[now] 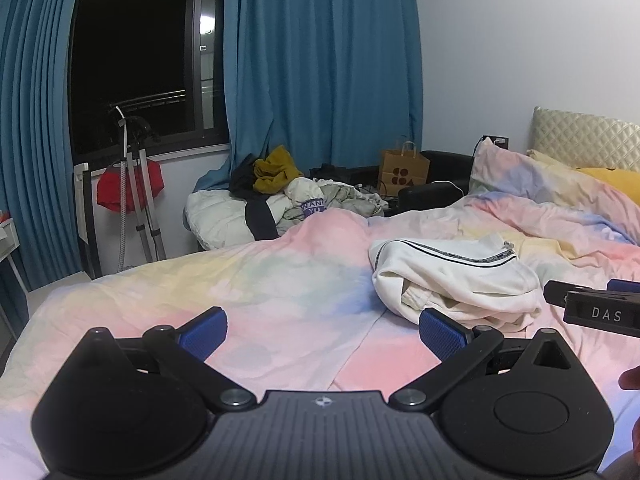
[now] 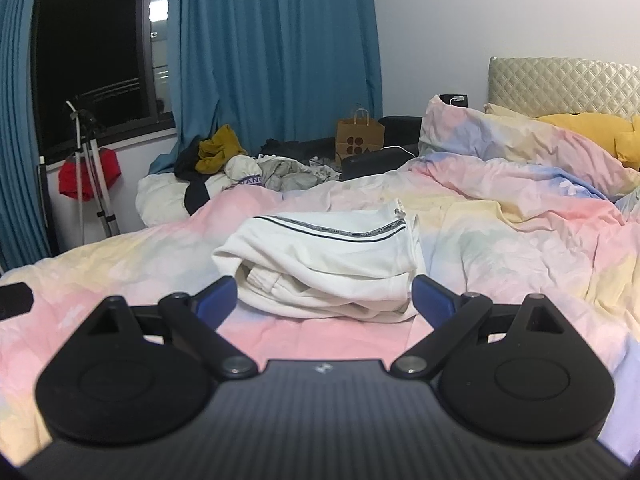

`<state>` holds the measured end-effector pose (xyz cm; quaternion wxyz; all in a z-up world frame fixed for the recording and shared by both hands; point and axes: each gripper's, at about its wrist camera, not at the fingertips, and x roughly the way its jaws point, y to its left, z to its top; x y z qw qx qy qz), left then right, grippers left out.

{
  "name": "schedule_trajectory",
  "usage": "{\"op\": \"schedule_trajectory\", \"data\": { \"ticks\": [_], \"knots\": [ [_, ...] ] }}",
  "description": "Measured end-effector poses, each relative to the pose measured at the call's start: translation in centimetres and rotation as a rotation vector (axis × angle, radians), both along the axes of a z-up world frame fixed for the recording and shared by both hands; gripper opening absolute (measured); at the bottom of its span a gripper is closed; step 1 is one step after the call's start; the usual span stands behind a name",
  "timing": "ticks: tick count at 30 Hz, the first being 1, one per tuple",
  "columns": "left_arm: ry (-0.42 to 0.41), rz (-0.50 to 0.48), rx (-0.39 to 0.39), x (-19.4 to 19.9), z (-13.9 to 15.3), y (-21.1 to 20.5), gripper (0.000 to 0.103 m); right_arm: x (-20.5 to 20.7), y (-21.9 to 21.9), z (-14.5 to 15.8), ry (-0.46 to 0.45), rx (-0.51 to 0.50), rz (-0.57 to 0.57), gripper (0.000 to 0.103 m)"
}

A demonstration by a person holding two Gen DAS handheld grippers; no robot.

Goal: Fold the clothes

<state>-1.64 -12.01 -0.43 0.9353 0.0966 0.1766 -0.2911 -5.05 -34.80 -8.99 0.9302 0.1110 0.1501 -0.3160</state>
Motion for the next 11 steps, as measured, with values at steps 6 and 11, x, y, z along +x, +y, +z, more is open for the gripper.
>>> {"op": "schedule_trajectory", "data": {
  "ticks": [6, 11],
  "knots": [
    [-0.012, 0.007, 0.006, -0.21, 0.23, -0.05, 0.103, -0.14, -0.21, -0.05, 0.003, 0.014, -0.007, 0.095],
    [-0.005, 0.01, -0.015, 0.01, 0.5, 0.38, 0.103, 0.03, -0.47, -0.22, 0.015, 0.035, -0.018, 0.095]
  ]
}}
